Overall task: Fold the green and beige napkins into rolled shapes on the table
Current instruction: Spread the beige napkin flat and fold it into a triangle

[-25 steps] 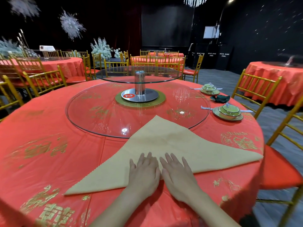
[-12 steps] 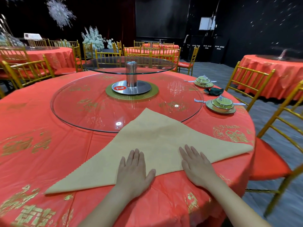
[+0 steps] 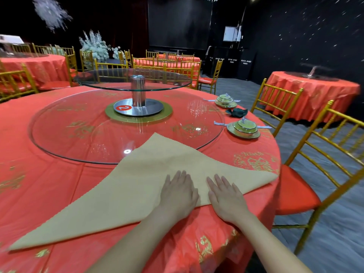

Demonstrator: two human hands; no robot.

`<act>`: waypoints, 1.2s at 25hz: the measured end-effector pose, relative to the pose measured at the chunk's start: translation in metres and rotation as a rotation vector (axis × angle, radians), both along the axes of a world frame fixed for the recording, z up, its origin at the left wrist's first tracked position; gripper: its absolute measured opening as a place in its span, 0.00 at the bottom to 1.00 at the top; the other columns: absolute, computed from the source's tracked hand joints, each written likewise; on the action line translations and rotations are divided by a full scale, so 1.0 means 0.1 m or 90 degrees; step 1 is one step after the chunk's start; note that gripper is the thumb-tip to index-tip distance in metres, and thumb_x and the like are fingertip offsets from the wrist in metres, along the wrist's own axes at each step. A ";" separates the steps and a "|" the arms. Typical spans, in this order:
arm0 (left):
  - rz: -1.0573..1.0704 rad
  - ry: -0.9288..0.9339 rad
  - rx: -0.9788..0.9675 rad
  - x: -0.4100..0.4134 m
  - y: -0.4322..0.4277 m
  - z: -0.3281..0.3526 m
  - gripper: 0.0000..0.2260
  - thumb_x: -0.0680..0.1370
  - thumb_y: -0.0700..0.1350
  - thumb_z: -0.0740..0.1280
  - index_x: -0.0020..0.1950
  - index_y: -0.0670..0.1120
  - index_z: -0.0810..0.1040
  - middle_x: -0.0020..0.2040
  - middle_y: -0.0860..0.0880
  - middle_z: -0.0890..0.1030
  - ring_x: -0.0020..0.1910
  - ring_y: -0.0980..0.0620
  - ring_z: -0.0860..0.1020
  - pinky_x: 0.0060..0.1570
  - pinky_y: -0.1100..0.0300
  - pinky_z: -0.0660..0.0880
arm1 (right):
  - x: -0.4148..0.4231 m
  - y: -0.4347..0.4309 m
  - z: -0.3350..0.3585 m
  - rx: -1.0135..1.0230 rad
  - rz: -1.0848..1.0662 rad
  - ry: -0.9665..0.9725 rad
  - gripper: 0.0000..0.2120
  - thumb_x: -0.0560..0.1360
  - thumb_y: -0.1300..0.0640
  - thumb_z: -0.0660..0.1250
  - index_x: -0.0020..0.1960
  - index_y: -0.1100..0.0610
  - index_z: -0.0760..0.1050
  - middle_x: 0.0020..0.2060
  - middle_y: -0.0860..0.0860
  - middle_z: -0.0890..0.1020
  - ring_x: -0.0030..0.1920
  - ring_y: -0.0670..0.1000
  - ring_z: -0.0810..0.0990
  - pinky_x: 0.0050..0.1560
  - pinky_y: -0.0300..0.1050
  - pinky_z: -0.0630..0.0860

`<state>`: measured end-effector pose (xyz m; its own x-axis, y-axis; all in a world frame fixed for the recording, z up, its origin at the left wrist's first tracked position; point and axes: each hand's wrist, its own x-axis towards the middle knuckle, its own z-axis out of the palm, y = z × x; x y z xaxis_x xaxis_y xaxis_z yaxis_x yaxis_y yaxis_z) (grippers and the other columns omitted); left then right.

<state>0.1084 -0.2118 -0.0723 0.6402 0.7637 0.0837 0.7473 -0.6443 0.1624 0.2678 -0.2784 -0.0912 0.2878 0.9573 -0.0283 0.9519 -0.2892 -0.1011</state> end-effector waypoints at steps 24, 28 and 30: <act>-0.015 0.029 -0.031 0.27 -0.05 -0.25 0.31 0.78 0.58 0.42 0.77 0.42 0.45 0.78 0.44 0.45 0.76 0.49 0.42 0.73 0.49 0.40 | 0.82 0.15 0.24 -0.045 -0.167 -0.081 0.35 0.79 0.38 0.39 0.76 0.59 0.39 0.76 0.54 0.38 0.75 0.52 0.36 0.74 0.55 0.36; -0.023 0.033 -0.063 0.27 -0.02 -0.25 0.33 0.74 0.57 0.35 0.77 0.44 0.43 0.78 0.46 0.45 0.76 0.50 0.42 0.73 0.50 0.40 | -0.07 0.31 0.20 0.013 0.020 0.146 0.30 0.81 0.44 0.42 0.76 0.59 0.41 0.76 0.53 0.41 0.76 0.50 0.39 0.74 0.49 0.39; -0.043 0.022 -0.110 0.25 0.04 -0.20 0.28 0.80 0.54 0.41 0.77 0.44 0.43 0.78 0.47 0.46 0.76 0.51 0.42 0.74 0.51 0.40 | -0.19 0.33 0.09 0.043 0.012 0.230 0.28 0.81 0.44 0.41 0.77 0.58 0.43 0.77 0.52 0.45 0.76 0.48 0.42 0.74 0.47 0.41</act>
